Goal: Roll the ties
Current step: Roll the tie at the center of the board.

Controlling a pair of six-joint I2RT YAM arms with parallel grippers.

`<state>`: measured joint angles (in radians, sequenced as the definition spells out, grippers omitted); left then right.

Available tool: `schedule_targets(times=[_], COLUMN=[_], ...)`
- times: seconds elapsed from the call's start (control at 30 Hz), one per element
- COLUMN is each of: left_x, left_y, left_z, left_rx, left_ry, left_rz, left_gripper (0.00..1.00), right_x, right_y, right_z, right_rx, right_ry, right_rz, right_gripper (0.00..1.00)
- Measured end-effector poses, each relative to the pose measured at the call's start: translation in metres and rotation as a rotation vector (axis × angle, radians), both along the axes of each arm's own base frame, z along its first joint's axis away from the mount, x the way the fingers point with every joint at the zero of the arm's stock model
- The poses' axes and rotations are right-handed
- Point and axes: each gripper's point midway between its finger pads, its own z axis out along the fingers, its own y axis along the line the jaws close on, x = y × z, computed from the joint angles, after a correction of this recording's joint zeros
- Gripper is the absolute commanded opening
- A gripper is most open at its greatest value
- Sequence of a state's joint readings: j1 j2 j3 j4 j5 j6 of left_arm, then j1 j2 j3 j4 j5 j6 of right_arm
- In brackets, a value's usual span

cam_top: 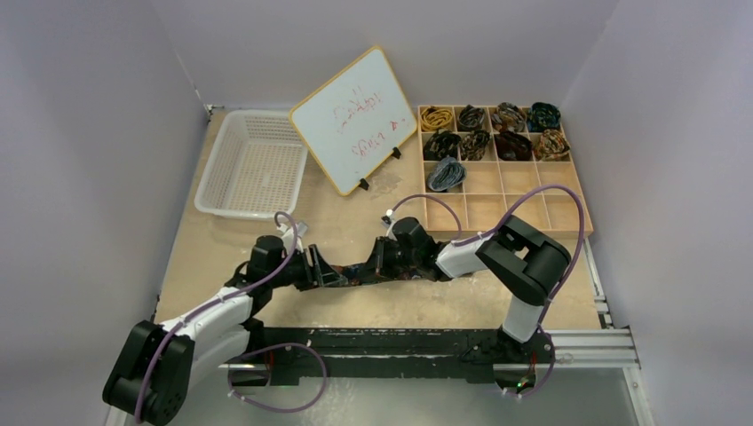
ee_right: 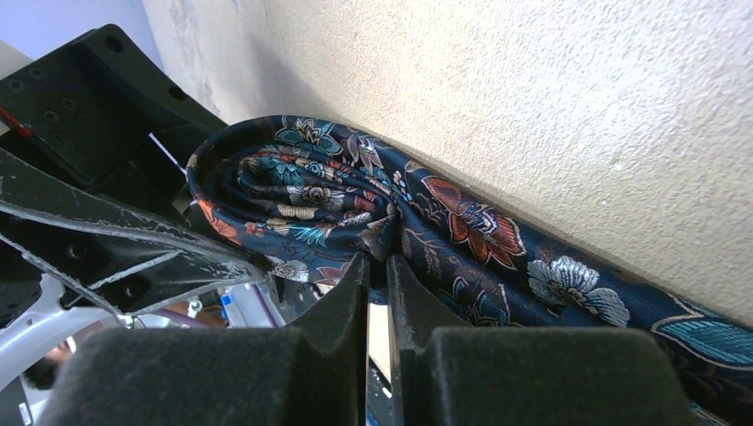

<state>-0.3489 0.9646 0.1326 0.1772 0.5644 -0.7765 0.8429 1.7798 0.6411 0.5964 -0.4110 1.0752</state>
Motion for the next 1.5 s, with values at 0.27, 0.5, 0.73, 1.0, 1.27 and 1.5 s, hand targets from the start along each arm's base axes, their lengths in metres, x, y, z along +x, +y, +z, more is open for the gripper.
schedule_targets(times=[0.27,0.5,0.73,1.0,1.27,1.5], left_x=[0.007,0.009,0.011,0.024,0.032,0.032], left_y=[0.001,0.003,0.006,0.015,0.028,0.03], left_z=[0.006,0.006,0.006,0.016,0.022,0.021], left_rx=[-0.007,-0.003,0.007,0.078,0.175,0.264], left_ry=[-0.024,-0.025,-0.016,0.024,0.08,0.117], left_rz=[0.038,0.056,0.086,0.163,0.232,0.232], left_gripper=[0.45,0.32,0.3,0.28,0.27,0.27], right_x=[0.001,0.002,0.004,0.023,0.032,0.046], right_y=[0.0,-0.001,-0.002,0.001,0.006,0.011], right_z=[0.0,0.0,0.007,0.039,0.036,0.023], right_rx=[-0.001,-0.001,-0.016,-0.01,-0.046,-0.119], right_ry=[0.0,0.0,-0.021,-0.14,-0.158,-0.173], right_rz=[-0.001,-0.003,0.005,-0.024,-0.032,-0.043], right_gripper=[0.11,0.15,0.26,0.25,0.25,0.24])
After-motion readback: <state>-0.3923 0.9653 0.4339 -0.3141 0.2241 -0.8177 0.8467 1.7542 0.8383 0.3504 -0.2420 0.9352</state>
